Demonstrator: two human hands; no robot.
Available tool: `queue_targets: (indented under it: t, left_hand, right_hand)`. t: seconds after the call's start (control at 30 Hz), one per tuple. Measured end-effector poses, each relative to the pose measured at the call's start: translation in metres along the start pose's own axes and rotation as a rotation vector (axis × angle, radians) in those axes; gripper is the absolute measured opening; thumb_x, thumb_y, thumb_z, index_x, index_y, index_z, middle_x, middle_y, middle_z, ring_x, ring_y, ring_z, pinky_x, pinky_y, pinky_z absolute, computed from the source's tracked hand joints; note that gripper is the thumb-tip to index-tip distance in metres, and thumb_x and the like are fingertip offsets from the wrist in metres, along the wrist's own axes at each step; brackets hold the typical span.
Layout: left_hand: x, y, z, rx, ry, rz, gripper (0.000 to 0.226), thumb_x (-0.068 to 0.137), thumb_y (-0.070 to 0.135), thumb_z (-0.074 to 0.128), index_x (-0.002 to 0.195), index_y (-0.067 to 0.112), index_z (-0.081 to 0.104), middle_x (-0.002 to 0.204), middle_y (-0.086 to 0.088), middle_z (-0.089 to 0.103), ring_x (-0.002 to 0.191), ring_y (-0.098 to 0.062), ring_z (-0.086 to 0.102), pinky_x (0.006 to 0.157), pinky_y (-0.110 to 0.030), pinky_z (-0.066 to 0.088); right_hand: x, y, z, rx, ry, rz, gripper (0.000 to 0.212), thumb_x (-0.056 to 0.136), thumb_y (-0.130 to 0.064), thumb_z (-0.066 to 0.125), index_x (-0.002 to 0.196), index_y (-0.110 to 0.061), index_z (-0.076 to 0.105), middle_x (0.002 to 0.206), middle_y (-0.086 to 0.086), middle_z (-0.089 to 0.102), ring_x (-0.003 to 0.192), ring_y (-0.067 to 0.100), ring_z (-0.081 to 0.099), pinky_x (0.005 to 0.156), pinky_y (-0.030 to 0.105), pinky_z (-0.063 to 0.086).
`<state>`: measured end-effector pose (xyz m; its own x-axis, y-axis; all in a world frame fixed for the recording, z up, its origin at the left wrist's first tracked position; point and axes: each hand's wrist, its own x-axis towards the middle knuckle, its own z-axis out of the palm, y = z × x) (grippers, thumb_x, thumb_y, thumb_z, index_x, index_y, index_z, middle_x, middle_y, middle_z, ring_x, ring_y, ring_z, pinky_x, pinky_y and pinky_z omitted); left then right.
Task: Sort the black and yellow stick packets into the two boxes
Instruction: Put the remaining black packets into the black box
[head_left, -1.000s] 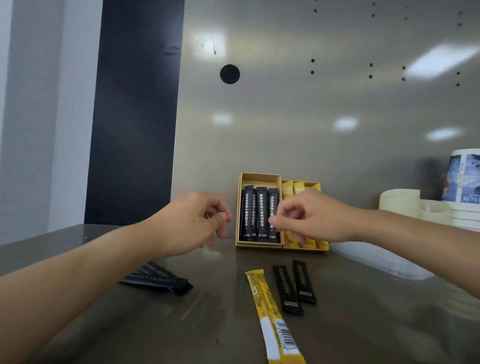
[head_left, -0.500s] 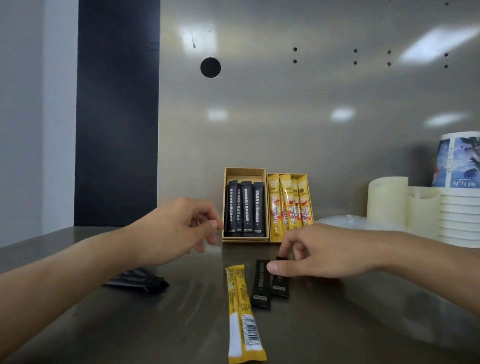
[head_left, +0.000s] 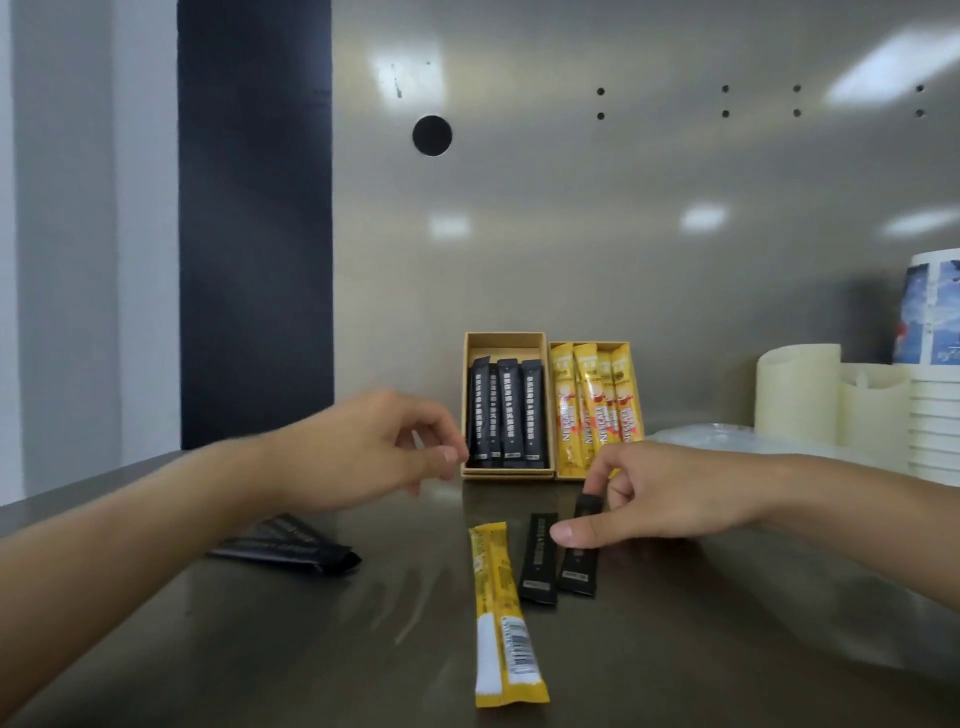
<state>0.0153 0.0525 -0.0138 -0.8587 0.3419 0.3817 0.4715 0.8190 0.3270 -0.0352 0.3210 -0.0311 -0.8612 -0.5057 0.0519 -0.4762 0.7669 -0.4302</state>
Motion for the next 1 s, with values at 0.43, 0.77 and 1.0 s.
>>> queue_targets:
  t: [0.43, 0.77, 1.0]
  left_hand:
    - [-0.038, -0.025, -0.064, 0.077, -0.637, -0.351, 0.048, 0.076, 0.008, 0.085, 0.118, 0.027, 0.071, 0.112, 0.017, 0.072, 0.09, 0.014, 0.066, 0.079, -0.006, 0.049]
    - [-0.029, -0.035, -0.043, 0.047, -0.487, -0.315, 0.012, 0.092, 0.025, 0.072, 0.081, 0.024, 0.067, 0.069, 0.019, 0.063, 0.066, 0.002, 0.057, 0.067, -0.008, 0.041]
    - [-0.018, -0.034, -0.021, -0.006, -0.153, -0.199, 0.026, 0.106, 0.034, 0.045, 0.104, 0.01, 0.054, 0.08, -0.006, 0.073, 0.072, -0.011, 0.067, 0.078, -0.038, 0.056]
  right_hand:
    - [0.0, 0.0, 0.0, 0.039, 0.002, 0.046, 0.073, 0.059, -0.07, 0.076, 0.109, -0.022, 0.053, 0.064, -0.006, 0.063, 0.048, 0.003, 0.05, 0.044, 0.017, 0.038]
    - [0.007, -0.001, 0.003, 0.236, 0.166, -0.175, 0.069, 0.064, -0.049, 0.085, 0.117, -0.027, 0.047, 0.078, -0.002, 0.074, 0.057, 0.013, 0.066, 0.048, 0.022, 0.046]
    - [0.012, 0.0, 0.002, 0.379, 0.632, -0.353, 0.033, 0.092, -0.024, 0.071, 0.115, -0.027, 0.047, 0.093, 0.005, 0.07, 0.064, 0.018, 0.071, 0.043, 0.017, 0.044]
